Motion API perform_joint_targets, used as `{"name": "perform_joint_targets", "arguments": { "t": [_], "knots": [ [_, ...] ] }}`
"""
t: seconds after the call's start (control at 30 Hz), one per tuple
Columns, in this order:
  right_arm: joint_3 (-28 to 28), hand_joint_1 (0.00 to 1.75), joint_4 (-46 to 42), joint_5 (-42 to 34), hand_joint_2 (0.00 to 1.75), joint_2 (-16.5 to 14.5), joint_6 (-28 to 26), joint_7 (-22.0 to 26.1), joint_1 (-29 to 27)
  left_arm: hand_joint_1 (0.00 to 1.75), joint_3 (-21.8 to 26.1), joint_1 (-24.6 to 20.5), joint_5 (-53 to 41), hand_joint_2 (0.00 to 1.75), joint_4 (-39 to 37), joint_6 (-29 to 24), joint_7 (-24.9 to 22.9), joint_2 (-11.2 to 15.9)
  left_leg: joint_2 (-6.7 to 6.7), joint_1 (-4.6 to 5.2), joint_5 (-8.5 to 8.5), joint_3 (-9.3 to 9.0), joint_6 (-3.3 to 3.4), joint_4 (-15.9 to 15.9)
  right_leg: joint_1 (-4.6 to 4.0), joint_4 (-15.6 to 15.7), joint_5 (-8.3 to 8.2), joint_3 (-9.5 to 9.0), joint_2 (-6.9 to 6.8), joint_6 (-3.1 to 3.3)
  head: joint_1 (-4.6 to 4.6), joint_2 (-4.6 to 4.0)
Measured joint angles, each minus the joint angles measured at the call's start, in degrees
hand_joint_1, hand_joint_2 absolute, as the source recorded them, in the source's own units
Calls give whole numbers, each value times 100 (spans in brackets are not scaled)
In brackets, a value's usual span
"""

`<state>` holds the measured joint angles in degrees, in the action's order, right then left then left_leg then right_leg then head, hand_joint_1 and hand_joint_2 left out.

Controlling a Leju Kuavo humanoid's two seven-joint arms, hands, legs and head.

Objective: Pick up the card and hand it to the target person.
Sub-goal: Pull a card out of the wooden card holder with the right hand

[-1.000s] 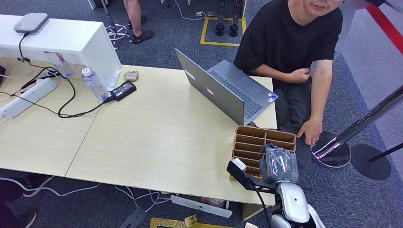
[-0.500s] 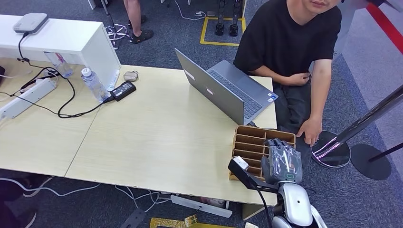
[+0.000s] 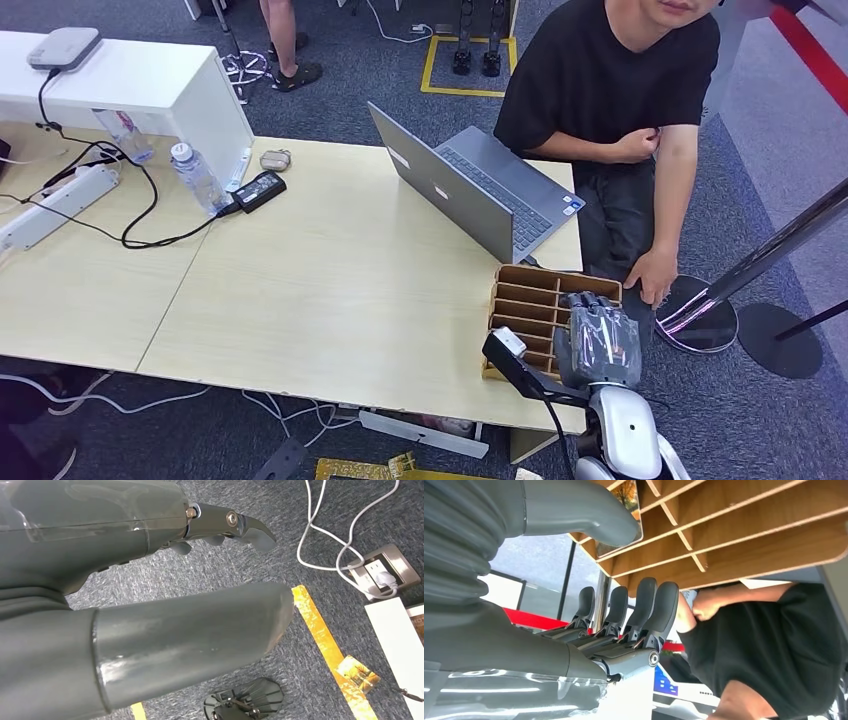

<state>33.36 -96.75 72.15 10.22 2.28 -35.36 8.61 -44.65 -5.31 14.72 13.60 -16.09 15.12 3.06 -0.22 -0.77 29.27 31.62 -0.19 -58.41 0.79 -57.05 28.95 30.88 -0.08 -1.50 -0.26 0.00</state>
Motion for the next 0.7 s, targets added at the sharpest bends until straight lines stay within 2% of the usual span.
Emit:
{"name": "perform_joint_targets", "arguments": {
  "t": [0.2, 0.7],
  "knots": [
    [-80, 94, 168, -70, 175, 18, 112, -20, -28, 0, 0, 0, -20, 0, 0, 3, 0, 0, 0, 0, 0, 0, 0, 0, 0, 0, 0, 0, 0, 0, 0, 0],
    [-222, 94, 463, -81, 175, 38, 117, -11, -5, 0, 0, 0, -33, 0, 0, 18, -2, 0, 0, 0, 0, 0, 0, 0, 0, 0, 0, -2, -1, 0, 0, 0]
  ]
}}
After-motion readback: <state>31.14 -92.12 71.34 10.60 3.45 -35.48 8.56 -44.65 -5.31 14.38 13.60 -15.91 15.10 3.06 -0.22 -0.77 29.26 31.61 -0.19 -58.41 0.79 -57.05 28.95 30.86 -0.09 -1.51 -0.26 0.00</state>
